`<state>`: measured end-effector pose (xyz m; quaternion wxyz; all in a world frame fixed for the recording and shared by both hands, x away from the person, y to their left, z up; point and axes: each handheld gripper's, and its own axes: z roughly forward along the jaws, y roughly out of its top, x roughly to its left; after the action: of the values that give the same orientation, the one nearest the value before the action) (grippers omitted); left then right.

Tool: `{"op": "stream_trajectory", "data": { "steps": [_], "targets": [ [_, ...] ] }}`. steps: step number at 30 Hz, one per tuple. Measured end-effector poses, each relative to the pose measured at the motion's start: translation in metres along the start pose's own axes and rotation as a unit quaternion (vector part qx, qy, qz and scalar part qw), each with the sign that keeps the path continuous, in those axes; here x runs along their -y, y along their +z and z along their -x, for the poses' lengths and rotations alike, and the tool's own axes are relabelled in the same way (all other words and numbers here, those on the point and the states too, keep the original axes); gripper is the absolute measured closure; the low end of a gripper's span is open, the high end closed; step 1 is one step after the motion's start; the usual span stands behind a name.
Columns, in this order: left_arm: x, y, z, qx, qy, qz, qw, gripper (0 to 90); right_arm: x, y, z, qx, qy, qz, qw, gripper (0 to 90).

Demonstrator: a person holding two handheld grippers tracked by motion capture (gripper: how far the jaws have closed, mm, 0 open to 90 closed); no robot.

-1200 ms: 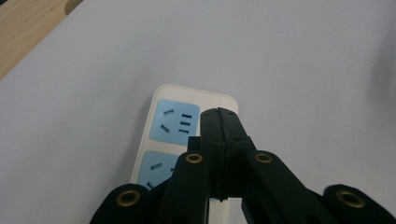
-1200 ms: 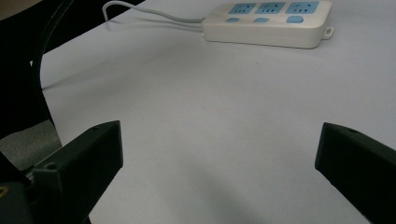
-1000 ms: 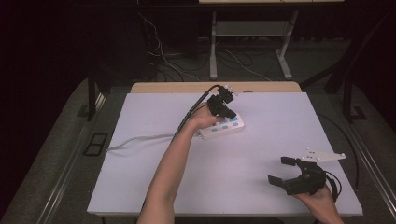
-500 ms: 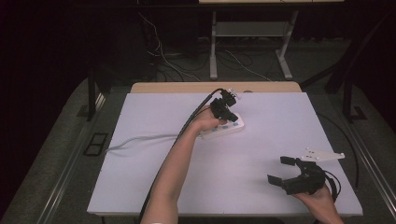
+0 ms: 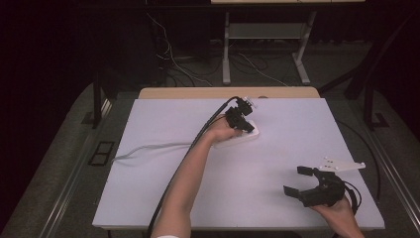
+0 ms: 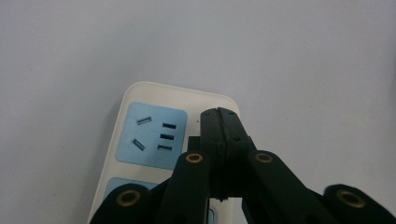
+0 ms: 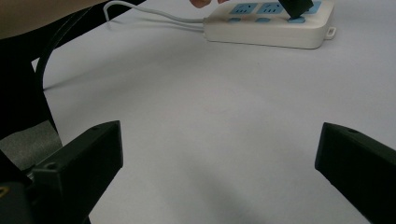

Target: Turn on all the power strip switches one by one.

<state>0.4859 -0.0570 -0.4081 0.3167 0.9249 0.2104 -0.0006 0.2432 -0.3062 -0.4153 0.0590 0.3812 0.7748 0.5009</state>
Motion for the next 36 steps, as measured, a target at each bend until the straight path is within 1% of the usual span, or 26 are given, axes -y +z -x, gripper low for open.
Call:
{"op": "stream_trajectory", "data": {
  "steps": [4,9,12,19,24,27,30,33,36],
  "targets": [
    [0.0014,0.0001,-0.0002,0.006,-0.004,0.0,1.0,88.9,0.0001,-0.0001,0.0,0.001,0.0,0.0,1.0,0.7],
    [0.0017,0.0008,-0.0016,0.01,0.0,-0.001,0.9999,89.0,0.0002,0.0003,-0.0003,0.002,-0.001,-0.001,1.0,0.7],
    [0.0025,0.0014,-0.003,0.015,-0.005,0.0,0.9999,89.1,0.0002,0.0004,0.0,0.003,0.0,0.0,1.0,0.7],
    [0.0036,0.0018,-0.005,0.022,-0.005,0.002,0.9997,89.2,0.0005,-0.0007,-0.0001,0.002,0.001,0.001,1.0,0.7],
    [0.0041,0.002,-0.0054,0.023,-0.004,0.003,0.9997,89.3,0.0005,-0.0004,-0.0006,0.002,-0.001,0.0,1.0,0.7],
    [0.0048,0.0022,-0.0058,0.026,-0.009,0.005,0.9996,89.3,0.0005,-0.0007,-0.0009,0.001,-0.001,0.001,1.0,0.7],
    [0.0043,0.0027,-0.0056,0.023,-0.005,0.001,0.9997,89.4,0.0005,-0.0013,-0.0008,0.001,-0.001,0.003,1.0,0.7],
    [0.0045,0.0029,-0.0066,0.027,-0.016,0.002,0.9995,89.4,0.0004,-0.0019,-0.0015,0.0,-0.004,0.004,1.0,0.7],
    [0.0051,0.0024,-0.0074,0.024,-0.014,-0.003,0.9996,89.5,0.0004,-0.0024,-0.0023,0.0,-0.005,0.004,1.0,0.7]
  ]
}}
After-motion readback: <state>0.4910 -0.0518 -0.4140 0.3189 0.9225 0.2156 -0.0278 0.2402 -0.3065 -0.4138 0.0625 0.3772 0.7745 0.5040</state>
